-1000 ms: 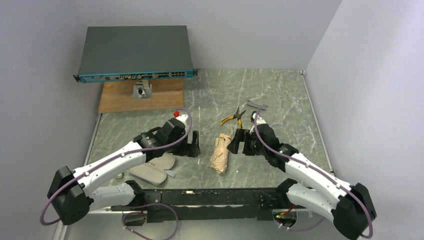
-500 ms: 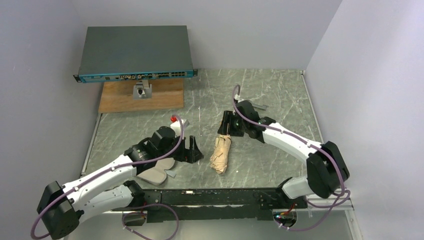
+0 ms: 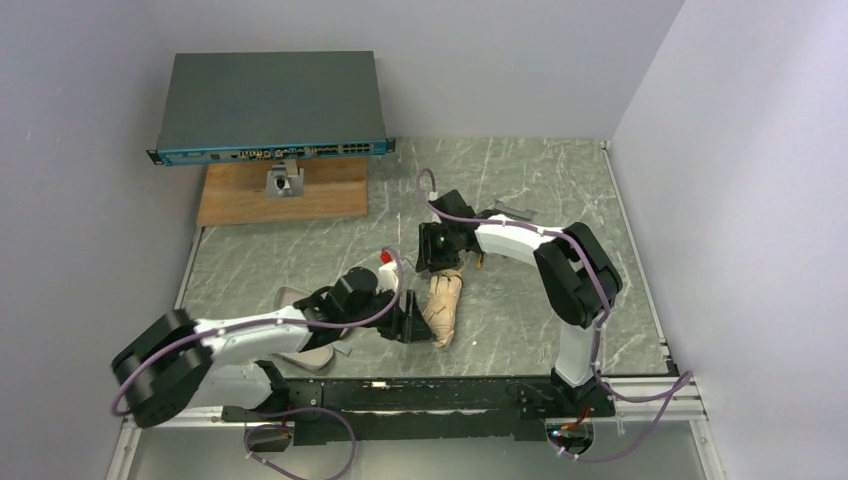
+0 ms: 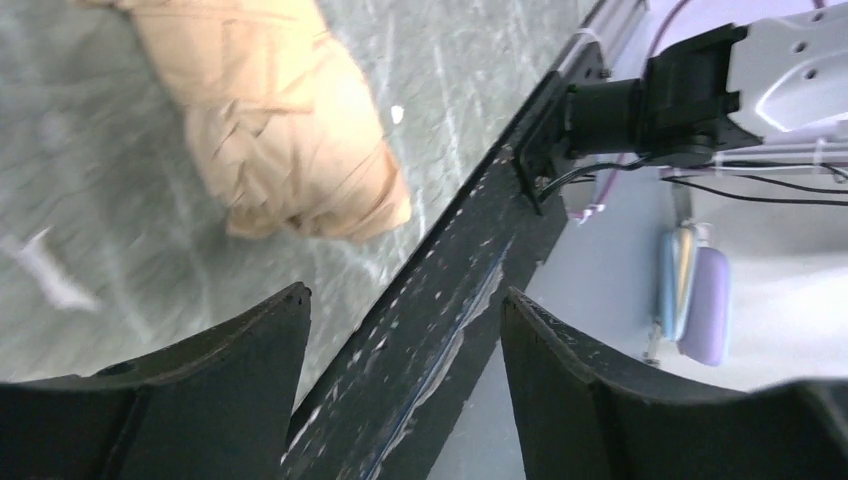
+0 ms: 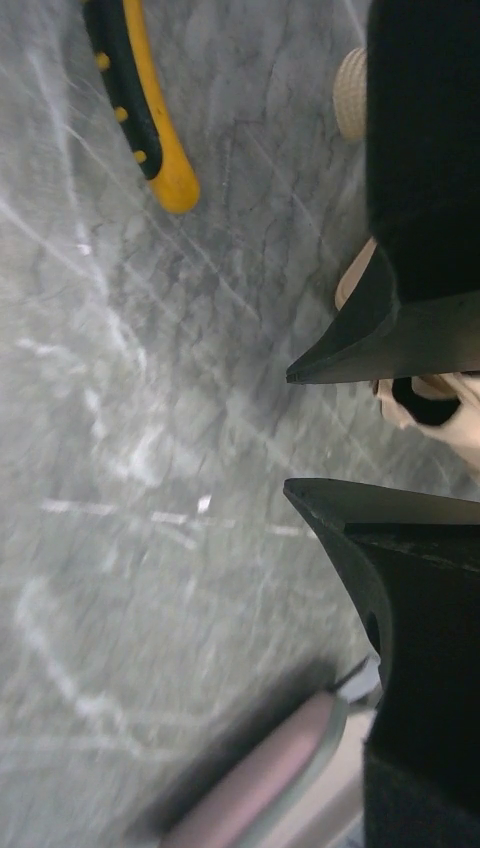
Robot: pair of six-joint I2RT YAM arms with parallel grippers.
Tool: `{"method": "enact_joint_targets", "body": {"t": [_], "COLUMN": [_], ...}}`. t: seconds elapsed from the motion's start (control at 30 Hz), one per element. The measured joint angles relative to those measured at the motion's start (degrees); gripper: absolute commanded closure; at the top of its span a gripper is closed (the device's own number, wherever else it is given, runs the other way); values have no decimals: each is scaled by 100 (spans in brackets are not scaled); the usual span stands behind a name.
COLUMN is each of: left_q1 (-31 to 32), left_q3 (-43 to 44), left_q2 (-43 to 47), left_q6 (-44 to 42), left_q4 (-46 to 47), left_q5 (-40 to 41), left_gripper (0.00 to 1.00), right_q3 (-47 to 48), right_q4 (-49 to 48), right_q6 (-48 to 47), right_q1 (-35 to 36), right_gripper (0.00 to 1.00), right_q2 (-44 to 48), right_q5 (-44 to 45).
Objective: Open the umbrella
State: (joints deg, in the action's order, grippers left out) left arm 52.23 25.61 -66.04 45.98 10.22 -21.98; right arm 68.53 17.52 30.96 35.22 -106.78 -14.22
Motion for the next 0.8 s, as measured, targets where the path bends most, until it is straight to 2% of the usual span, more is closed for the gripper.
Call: {"method": "enact_joint_targets", "body": {"t": [0.13,0.33,0.63,0.8], "left_q1": [39,127,118,-129], "left_q3": [0,74,1134,1945], "left_q2": [-1067,-1993,-2138,-2868], "left_q6": [356,752,289,-83], "left_q4": [1132,1908,815,350], "left_q5": [-433,-776,-638,-518], "left_gripper": [29,31,31,30], "right_q3": [-4,-474,-2194,-2994], "right_q4": [271,293,286,374], "right_q6": [-210,-551,-514,-190], "right_q1": [7,-17,-184,-190], "right_gripper": [58,57,55,48], "right_q2": [-201,179,1709,2603], "right_q5": [-35,221,479,479]}}
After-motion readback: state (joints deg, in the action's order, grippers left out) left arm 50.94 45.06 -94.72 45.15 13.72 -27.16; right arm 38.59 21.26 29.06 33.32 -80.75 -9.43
